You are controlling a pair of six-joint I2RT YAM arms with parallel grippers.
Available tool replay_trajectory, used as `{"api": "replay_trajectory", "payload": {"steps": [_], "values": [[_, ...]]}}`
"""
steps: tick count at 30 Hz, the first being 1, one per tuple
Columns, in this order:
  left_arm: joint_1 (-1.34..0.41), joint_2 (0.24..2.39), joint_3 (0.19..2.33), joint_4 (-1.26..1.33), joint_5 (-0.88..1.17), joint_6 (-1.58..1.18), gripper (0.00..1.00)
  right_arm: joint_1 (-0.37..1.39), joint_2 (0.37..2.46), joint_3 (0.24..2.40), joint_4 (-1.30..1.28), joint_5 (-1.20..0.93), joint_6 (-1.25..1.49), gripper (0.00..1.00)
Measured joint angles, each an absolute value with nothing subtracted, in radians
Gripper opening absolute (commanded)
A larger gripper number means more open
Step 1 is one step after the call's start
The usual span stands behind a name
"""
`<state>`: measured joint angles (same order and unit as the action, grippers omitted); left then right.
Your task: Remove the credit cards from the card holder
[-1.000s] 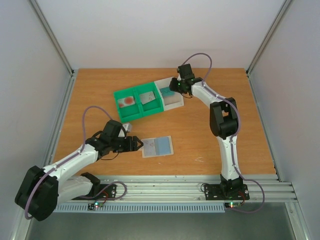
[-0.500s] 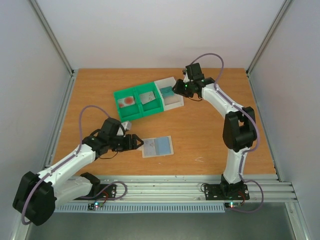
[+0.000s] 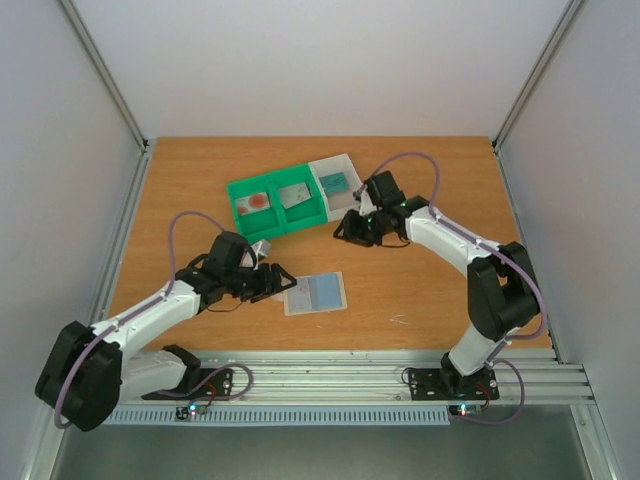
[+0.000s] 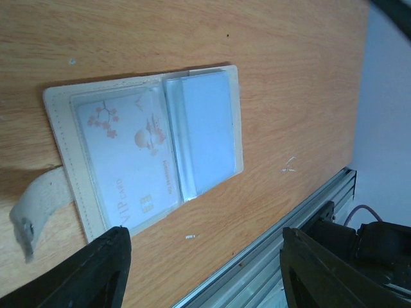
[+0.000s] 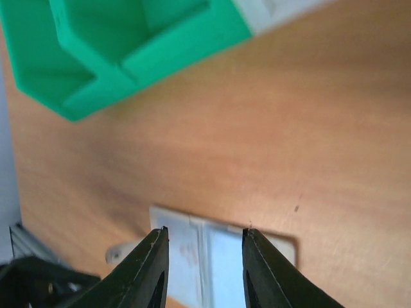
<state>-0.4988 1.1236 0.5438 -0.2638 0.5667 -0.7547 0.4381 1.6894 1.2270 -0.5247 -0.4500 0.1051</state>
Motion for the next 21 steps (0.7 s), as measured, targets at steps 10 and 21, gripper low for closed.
{"api": "replay_trajectory", "payload": {"steps": [10, 21], "values": [[-0.499, 1.209, 0.515, -0.117, 0.571, -0.831, 0.67, 0.640, 1.670, 1.042, -0.441, -0.472, 0.151, 0.29], [-0.499, 1.286, 0.450, 0.060, 0.588, -0.913, 0.69, 0.663, 1.673, 0.970, -0.429, -0.419, 0.125, 0.32]]}}
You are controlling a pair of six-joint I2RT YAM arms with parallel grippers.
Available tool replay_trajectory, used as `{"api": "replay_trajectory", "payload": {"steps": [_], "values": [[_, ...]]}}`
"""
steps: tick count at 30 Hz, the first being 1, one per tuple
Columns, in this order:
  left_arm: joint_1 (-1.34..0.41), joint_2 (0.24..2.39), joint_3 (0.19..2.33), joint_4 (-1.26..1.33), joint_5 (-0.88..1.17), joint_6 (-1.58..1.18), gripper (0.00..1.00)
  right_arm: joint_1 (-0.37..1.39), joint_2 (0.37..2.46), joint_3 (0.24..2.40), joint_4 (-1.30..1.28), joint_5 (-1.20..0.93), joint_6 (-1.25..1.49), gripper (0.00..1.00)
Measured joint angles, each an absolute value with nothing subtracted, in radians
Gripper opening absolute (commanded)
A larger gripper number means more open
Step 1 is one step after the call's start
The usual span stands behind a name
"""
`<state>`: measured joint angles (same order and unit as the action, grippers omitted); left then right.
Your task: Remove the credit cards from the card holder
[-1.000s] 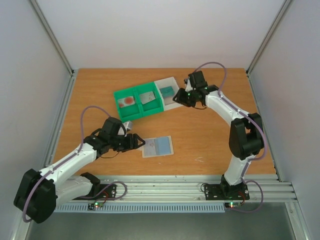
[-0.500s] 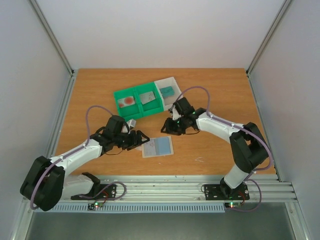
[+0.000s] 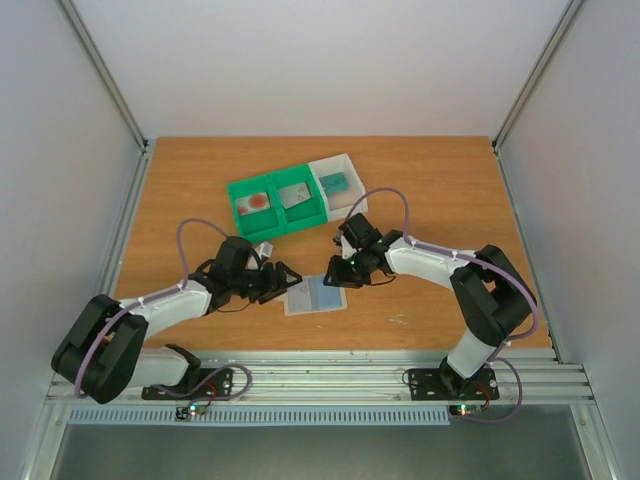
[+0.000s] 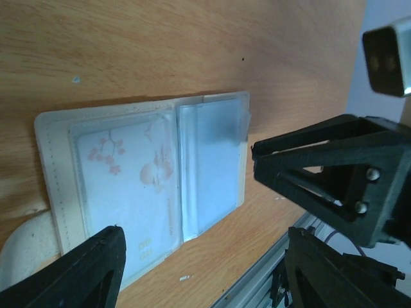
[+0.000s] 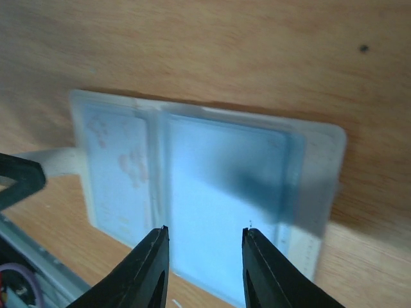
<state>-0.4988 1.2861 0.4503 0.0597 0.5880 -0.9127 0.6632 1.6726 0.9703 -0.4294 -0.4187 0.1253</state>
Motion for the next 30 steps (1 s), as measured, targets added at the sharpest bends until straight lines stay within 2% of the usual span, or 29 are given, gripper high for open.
{"api": "replay_trajectory", "payload": {"steps": [17, 28, 30], "values": [[-0.498, 1.442, 0.463, 0.115, 0.606, -0.878, 0.67, 0.683, 1.673, 0.864, -0.401, -0.360, 0.147, 0.11], [-0.494, 1.458, 0.477, 0.112, 0.607, -0.865, 0.66, 0.709, 1.653, 0.823, -0.332, -0.336, 0.213, 0.09], [-0.494, 1.464, 0.476, 0.131, 0.614, -0.881, 0.66, 0.711, 1.648, 0.816, -0.323, -0.331, 0.221, 0.06]]}}
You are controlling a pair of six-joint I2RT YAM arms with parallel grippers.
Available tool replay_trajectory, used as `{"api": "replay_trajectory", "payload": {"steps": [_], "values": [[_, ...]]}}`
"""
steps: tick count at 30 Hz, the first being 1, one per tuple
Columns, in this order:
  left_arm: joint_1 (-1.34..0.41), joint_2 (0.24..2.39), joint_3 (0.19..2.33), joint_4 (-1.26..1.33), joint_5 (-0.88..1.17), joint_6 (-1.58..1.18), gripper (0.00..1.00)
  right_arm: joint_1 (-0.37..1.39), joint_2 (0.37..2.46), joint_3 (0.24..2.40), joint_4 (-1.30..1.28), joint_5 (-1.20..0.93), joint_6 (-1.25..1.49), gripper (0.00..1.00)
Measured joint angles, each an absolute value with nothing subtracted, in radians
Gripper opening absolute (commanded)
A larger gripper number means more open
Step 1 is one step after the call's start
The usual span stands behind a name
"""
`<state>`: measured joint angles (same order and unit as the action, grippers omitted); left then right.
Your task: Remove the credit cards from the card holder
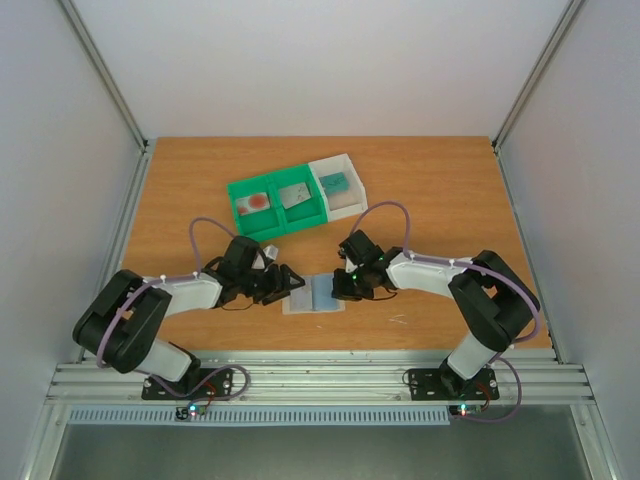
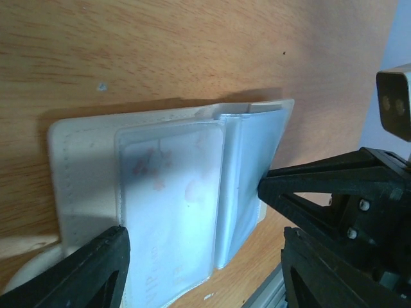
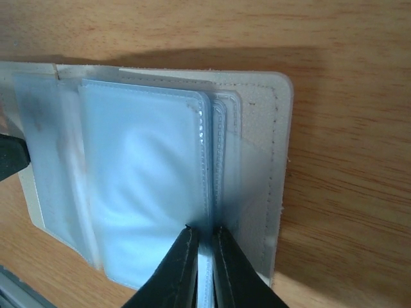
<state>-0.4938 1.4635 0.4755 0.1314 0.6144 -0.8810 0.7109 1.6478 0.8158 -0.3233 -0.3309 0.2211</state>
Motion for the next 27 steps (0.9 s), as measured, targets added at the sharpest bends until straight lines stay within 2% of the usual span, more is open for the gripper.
{"api": "replay_trajectory", "payload": {"steps": [5, 8, 18, 21, 24, 27], "values": [[-0.495, 1.475, 0.473, 0.175, 0.651, -0.933, 0.68, 0.723, 1.644, 0.803, -0.295, -0.333, 0.233, 0.05], [-0.495, 1.468, 0.473, 0.170, 0.658, -0.951, 0.69, 0.730, 1.639, 0.801, -0.299, -0.333, 0.236, 0.11], [-0.495, 1.342, 0.498, -0.049, 0.568, -0.874, 0.72, 0.733, 1.584, 0.836, -0.392, -0.361, 0.247, 0.19], [-0.495, 1.326, 0.498, -0.080, 0.557, -0.857, 0.71, 0.734, 1.584, 0.869, -0.390, -0.387, 0.247, 0.18], [-0.495, 1.328, 0.498, -0.085, 0.558, -0.854, 0.70, 0.738, 1.584, 0.892, -0.380, -0.413, 0.253, 0.11], [-0.495, 1.335, 0.498, -0.081, 0.562, -0.856, 0.70, 0.748, 1.597, 0.920, -0.366, -0.448, 0.262, 0.09]]}}
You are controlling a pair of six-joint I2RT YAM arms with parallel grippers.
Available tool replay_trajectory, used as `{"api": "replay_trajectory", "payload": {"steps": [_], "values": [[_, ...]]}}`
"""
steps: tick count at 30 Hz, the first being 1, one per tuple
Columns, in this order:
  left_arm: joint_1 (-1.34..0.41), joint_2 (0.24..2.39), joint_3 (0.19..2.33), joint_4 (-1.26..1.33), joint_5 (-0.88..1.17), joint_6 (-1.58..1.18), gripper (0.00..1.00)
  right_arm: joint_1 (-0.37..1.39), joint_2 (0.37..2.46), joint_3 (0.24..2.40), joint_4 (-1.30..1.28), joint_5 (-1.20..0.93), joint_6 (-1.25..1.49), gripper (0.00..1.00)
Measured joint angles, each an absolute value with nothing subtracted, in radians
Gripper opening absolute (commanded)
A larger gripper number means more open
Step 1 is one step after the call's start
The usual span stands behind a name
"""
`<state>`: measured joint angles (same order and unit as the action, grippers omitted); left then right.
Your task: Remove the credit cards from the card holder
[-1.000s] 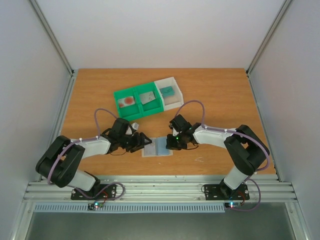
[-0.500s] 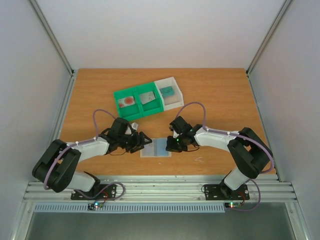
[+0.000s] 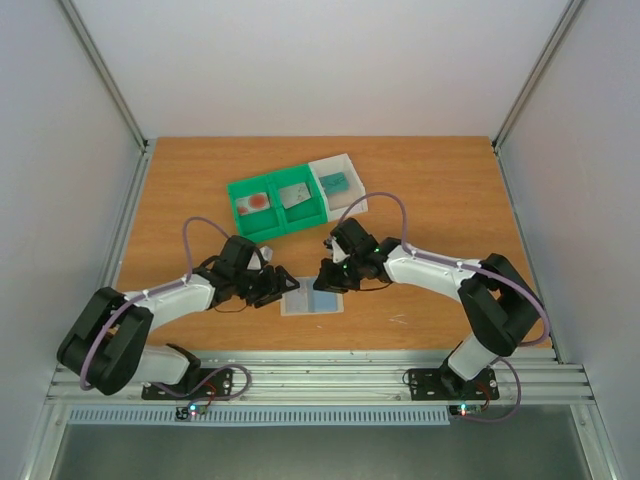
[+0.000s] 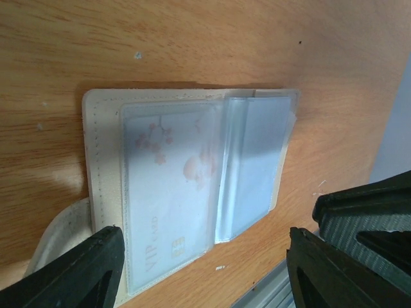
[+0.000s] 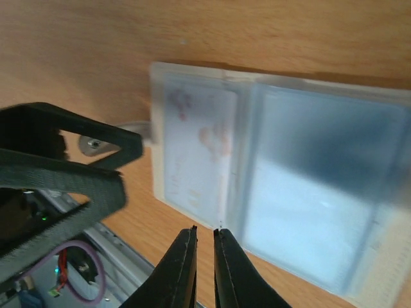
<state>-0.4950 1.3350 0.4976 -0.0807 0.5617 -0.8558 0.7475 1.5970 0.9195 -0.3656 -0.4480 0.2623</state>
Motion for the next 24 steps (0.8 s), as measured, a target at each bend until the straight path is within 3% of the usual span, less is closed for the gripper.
{"api": "replay_trajectory", "payload": {"steps": [24], "values": [[-0.495, 1.349, 0.495, -0.028, 0.564, -0.881, 0.68, 0.756, 1.850, 1.018, -0.328, -0.481, 0.247, 0.01]]}}
